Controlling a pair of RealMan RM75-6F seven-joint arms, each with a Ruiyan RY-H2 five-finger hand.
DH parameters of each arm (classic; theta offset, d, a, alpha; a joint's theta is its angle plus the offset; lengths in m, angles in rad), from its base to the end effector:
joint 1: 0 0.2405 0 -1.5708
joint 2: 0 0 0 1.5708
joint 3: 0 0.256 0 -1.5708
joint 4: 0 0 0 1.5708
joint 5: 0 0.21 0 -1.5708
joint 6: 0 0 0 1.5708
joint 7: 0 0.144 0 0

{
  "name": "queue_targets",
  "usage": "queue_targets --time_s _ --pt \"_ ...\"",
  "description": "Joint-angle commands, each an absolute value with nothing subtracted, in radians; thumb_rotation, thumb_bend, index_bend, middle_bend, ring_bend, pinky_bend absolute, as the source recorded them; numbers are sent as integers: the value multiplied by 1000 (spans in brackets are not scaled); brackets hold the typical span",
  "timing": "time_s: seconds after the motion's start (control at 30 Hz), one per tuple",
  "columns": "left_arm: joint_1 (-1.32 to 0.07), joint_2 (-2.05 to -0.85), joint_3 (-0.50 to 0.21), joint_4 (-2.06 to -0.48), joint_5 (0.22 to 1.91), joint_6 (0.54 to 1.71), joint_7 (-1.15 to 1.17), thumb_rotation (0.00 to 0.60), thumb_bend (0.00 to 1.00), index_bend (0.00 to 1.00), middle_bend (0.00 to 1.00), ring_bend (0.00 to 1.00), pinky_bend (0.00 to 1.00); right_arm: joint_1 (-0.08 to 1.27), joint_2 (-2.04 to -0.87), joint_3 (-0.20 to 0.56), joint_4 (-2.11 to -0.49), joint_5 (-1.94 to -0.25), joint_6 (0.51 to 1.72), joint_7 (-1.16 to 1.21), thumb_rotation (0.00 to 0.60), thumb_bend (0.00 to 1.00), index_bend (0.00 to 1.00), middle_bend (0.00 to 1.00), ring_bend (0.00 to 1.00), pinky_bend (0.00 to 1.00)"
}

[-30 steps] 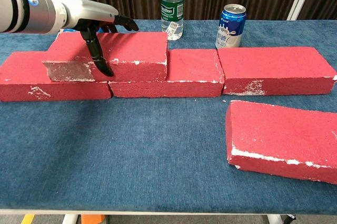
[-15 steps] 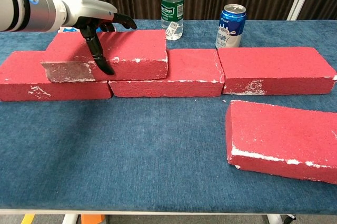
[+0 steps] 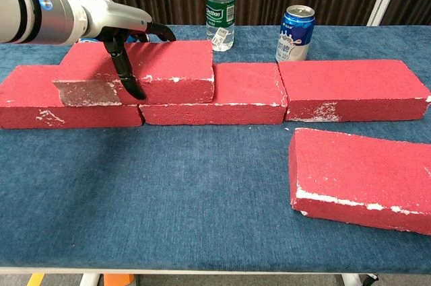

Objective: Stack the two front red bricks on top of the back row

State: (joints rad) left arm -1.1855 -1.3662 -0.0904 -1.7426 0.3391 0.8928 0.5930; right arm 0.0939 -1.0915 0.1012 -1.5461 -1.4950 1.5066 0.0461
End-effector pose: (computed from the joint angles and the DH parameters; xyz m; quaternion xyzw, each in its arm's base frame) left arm -0.0766 0.3631 0.0004 -0.7701 -0.4421 -0.2385 0.3932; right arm -0.3184 -0.1954 0.1857 0.5853 -0.3500 0.4021 0.6109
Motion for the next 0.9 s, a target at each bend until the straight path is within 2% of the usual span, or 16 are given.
queue_targets --time_s 0.03,0.57,0.9 --pt "-1185 -1363 -90 -1745 345 891 590 600 0 9 0 20 0 94 -1092 102 -1545 -1493 1506 47 600 274 0 0 0 0" --pt "-1166 -1345 -93 -1764 399 893 558 600 0 9 0 0 0 95 -1090 103 -1548 -1500 1511 47 600 273 0 0 0 0" --pt "-1127 -1276 -69 -1872 446 952 552 600 0 9 0 0 0 93 -1051 81 -1596 -1542 1509 63 600 252 0 0 0 0"
